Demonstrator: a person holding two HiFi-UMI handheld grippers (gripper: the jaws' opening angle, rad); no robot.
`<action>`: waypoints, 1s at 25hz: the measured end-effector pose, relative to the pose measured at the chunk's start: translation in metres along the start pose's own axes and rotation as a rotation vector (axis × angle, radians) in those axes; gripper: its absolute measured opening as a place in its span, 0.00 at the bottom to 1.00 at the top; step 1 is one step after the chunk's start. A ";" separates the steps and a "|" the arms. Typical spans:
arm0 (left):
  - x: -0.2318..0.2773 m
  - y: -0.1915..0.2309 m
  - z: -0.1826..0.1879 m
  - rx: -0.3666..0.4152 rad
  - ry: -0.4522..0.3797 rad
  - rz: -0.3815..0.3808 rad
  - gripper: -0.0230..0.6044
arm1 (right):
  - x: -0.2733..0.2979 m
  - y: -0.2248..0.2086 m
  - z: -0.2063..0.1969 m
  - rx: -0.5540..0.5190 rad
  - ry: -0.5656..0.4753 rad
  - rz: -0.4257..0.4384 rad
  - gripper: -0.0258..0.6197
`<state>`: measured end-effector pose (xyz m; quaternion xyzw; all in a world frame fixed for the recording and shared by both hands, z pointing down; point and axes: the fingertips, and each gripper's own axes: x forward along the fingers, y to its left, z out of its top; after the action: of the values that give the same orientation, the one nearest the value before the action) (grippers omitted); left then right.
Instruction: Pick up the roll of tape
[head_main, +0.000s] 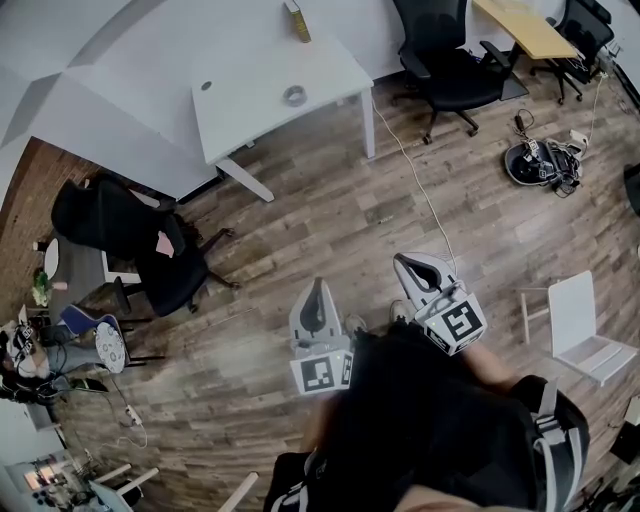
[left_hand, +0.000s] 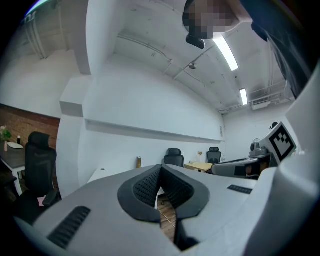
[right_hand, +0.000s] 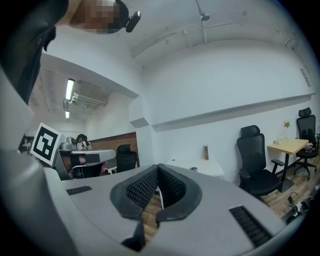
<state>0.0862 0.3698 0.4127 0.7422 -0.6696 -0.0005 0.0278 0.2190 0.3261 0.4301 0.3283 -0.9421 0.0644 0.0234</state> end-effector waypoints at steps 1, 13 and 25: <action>0.002 -0.003 0.000 -0.001 0.001 0.001 0.06 | -0.001 -0.003 -0.001 0.000 0.003 0.004 0.06; 0.039 -0.031 -0.013 0.005 0.030 0.039 0.06 | 0.012 -0.054 -0.019 0.002 0.038 0.076 0.06; 0.181 0.049 -0.015 0.004 0.012 -0.030 0.06 | 0.151 -0.116 -0.017 -0.002 0.071 0.022 0.06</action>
<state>0.0568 0.1852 0.4368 0.7523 -0.6581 0.0051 0.0303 0.1726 0.1453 0.4720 0.3154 -0.9443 0.0755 0.0565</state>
